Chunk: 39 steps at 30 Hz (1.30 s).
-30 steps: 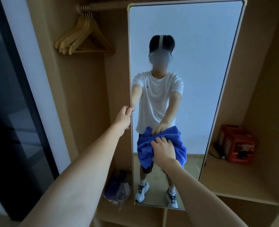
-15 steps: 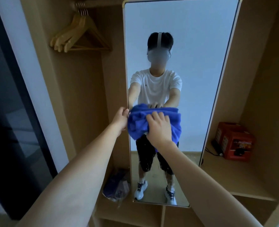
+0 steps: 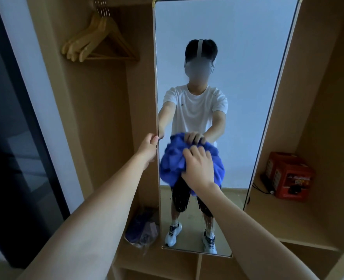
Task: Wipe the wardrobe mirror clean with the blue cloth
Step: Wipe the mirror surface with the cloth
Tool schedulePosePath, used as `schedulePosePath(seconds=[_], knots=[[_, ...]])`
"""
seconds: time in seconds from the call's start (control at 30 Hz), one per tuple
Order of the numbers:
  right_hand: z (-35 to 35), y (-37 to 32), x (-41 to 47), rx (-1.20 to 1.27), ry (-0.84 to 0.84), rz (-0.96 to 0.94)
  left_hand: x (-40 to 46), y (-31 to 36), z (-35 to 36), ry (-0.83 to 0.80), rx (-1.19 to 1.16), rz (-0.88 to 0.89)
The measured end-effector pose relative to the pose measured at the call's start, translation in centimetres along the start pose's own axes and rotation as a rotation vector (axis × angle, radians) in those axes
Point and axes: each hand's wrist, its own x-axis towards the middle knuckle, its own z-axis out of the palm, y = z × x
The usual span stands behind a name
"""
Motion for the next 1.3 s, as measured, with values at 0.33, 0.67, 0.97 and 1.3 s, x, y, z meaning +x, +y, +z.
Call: schedulePosePath(seconds=[0.33, 0.67, 0.97, 1.3], knots=[[1.9, -0.2, 0.3, -0.106, -0.036, -0.034, -0.3, -0.3, 0.2, 0.002, -0.006, -0.004], [4.2, 1.9, -6.1, -0.097, -0.386, 0.078, -0.4, -0.8, 0.5, 0.038, 0.030, 0.001], [-1.4, 0.0, 1.2, 0.124, 0.316, 0.178, -0.2, -2.4, 0.8, 0.005, 0.003, 0.010], [7.0, 2.5, -10.4, -0.171, -0.674, 0.185, -0.8, -2.0, 1.3, 0.080, 0.064, 0.016]])
